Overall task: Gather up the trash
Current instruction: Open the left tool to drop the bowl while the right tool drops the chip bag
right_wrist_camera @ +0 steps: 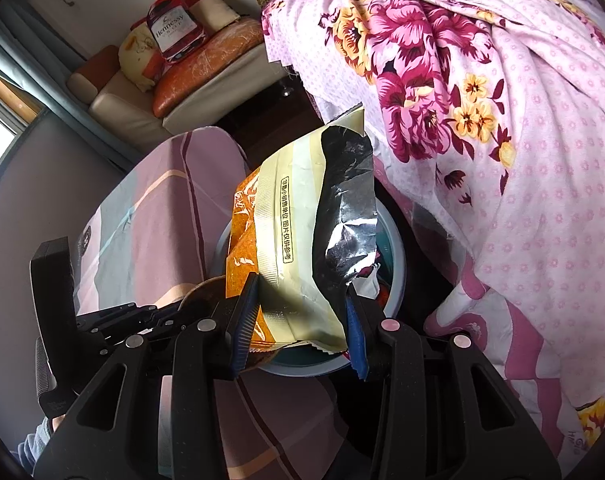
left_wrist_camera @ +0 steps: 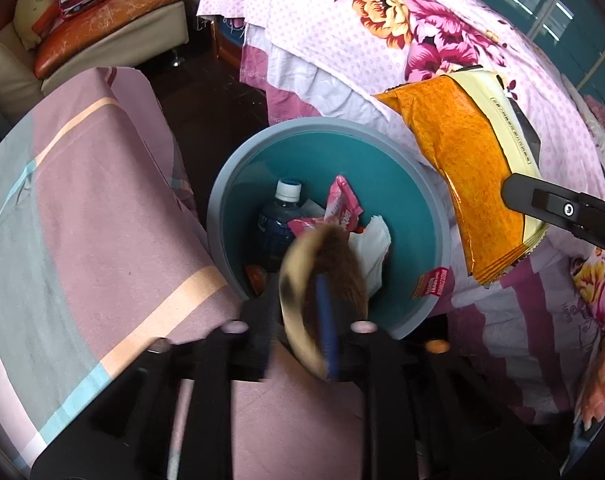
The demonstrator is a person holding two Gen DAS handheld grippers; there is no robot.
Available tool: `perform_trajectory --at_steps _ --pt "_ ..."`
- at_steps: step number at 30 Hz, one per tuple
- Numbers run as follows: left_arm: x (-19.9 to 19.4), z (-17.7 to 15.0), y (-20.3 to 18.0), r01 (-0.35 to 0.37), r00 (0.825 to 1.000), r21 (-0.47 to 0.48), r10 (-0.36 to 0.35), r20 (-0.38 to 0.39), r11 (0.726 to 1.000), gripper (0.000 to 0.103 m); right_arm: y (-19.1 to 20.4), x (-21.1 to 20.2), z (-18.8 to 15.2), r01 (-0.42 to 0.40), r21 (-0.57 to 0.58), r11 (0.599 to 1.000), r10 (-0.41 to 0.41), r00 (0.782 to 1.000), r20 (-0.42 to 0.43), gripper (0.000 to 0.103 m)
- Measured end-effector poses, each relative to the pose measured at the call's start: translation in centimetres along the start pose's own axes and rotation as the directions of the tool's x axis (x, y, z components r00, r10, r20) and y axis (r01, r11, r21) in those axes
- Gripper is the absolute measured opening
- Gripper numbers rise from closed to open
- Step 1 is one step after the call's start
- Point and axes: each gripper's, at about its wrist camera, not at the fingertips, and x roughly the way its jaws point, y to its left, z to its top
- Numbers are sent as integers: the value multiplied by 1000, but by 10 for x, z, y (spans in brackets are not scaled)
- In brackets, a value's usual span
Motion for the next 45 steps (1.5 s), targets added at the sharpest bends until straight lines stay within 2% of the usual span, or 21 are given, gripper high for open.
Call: perform_trajectory --at_steps 1,3,5,7,10,19,39,42,44,45 --pt "-2 -1 1 -8 1000 4 8 12 1000 58 0 1 0 2 0 1000 -2 1000 -2 37" --pt "-11 -4 1 -34 998 11 33 54 999 70 2 3 0 5 -1 1000 -5 1000 -6 37" --pt "-17 -6 3 -38 997 15 37 71 999 73 4 5 1 7 -3 1000 -7 1000 -9 37" --pt "-22 -8 7 -35 996 9 34 84 999 83 6 6 1 9 -7 1000 -9 1000 -11 37" --pt "-30 -13 13 -50 993 -8 51 103 999 88 8 8 1 13 -12 1000 -13 1000 -11 38" --pt "-33 -23 36 -19 996 -93 27 85 996 92 21 16 1 25 -31 999 -26 999 -28 39" --pt "-38 -34 53 -2 996 -126 13 87 992 92 40 31 0 67 -58 996 -71 995 -65 40" --pt "-39 -34 52 -3 996 -127 14 91 992 92 38 36 0 68 -53 996 -72 994 -78 49" --pt "-40 -34 52 -5 996 -126 17 92 992 92 38 37 1 75 -51 996 -79 994 -80 63" --pt "-40 -34 52 -4 996 -126 16 91 992 92 37 37 1 76 -50 996 -80 994 -80 64"
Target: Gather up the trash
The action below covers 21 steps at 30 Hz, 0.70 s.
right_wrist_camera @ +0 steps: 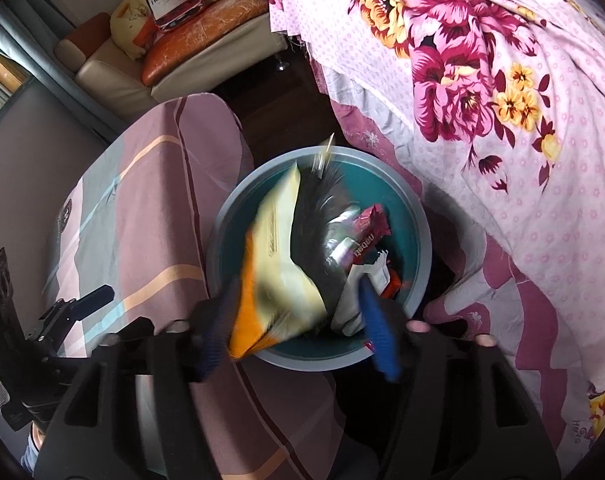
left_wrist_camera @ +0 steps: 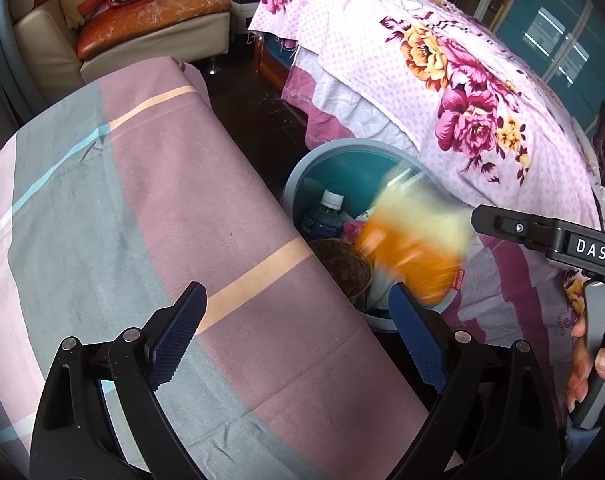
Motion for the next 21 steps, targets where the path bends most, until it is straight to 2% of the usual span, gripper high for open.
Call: perform_trajectory --at_steps 9,13,21 --pt "-4 -3 3 21 1000 -28 -21 2 999 92 -1 -1 -2 -3 6 1000 3 1000 -4 76" --pt "-11 -5 0 5 1000 -17 -5 13 1000 92 1 -8 -6 -14 6 1000 14 1000 -1 82" --pt "-32 -12 -1 -32 999 -22 33 38 999 92 11 -24 -18 -15 -41 999 15 1000 0 88"
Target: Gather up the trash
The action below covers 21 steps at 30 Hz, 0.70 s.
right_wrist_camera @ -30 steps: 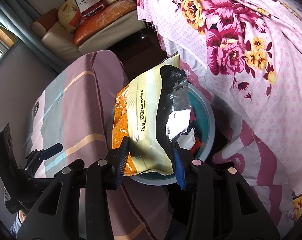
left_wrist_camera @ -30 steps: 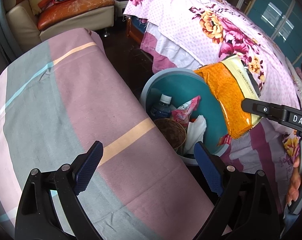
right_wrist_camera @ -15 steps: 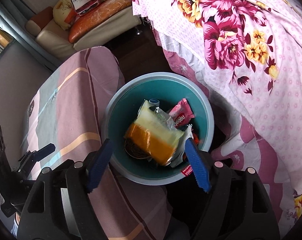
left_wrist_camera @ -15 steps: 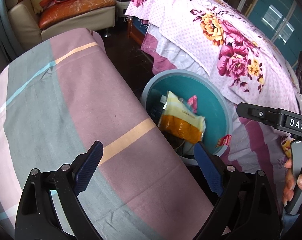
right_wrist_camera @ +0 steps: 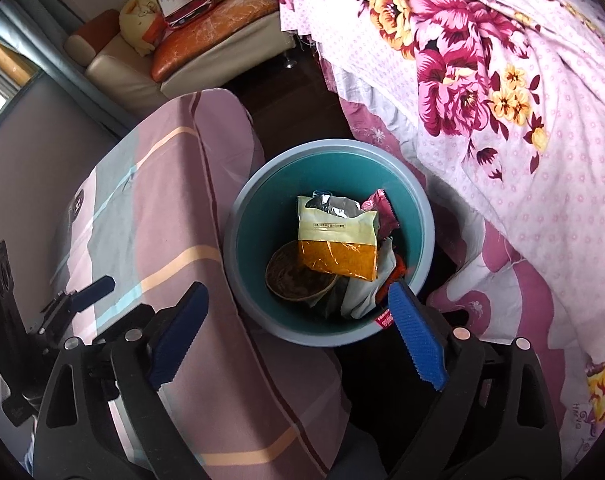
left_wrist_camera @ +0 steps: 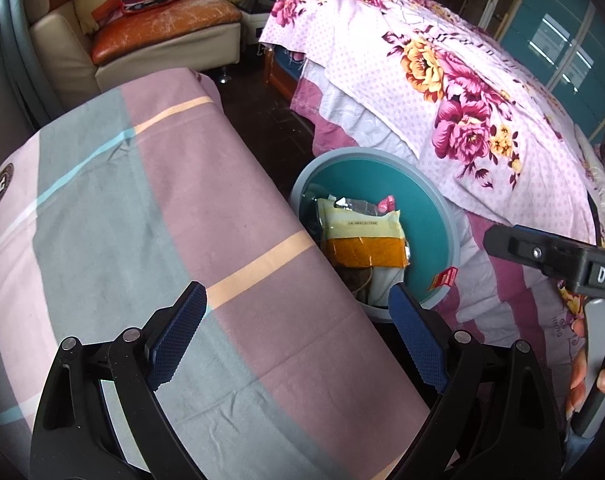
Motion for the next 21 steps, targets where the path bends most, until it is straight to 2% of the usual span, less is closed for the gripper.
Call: perform_trajectory --at_steps 8,11,13,21 --pt "-30 -11 2 -35 998 -10 36 43 999 93 27 -22 -18 27 -108 994 -21 998 52 96" --pt "-42 -15 4 -40 998 -19 41 55 999 93 38 -32 -25 41 -147 988 -29 996 80 96" --pt "-49 -20 5 -51 997 -26 52 57 998 99 45 -42 -31 55 -169 984 -38 994 104 96" --pt "-74 -38 11 -101 992 -40 103 76 994 99 59 -68 -45 94 -195 976 -67 987 145 96"
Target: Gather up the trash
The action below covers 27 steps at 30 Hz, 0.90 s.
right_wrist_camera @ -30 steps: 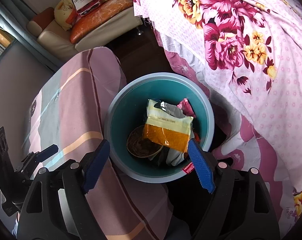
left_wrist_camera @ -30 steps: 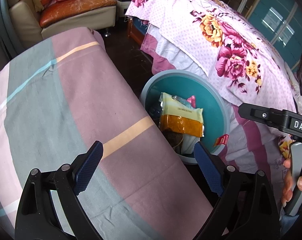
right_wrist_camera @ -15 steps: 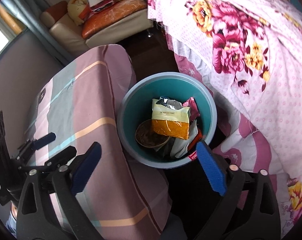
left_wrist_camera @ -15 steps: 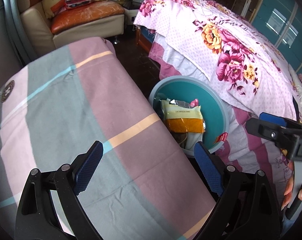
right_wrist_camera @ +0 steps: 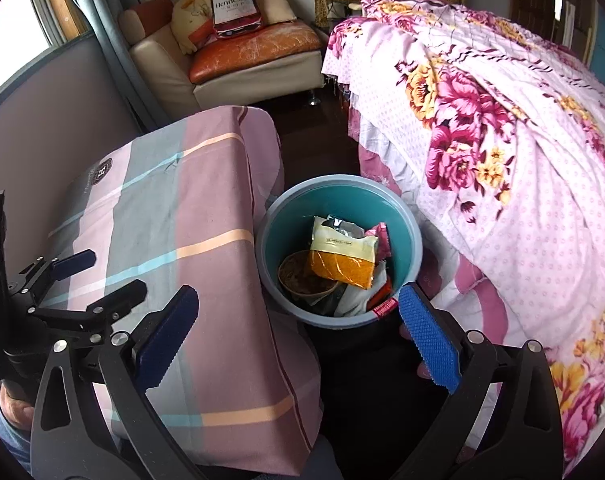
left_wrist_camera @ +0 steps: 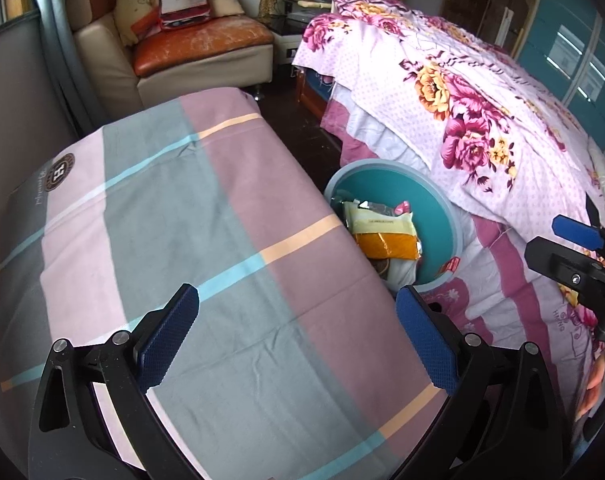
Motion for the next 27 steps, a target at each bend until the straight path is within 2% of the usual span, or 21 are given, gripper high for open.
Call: perform_trajectory --at_steps 12,27 --pt "-34 -21 12 -5 999 -34 7 52 999 99 16 -29 -17 19 -60 998 -16 999 43 96" --pt "-41 -30 26 -12 998 -81 17 63 997 99 28 -26 -21 25 -91 996 -22 999 39 96"
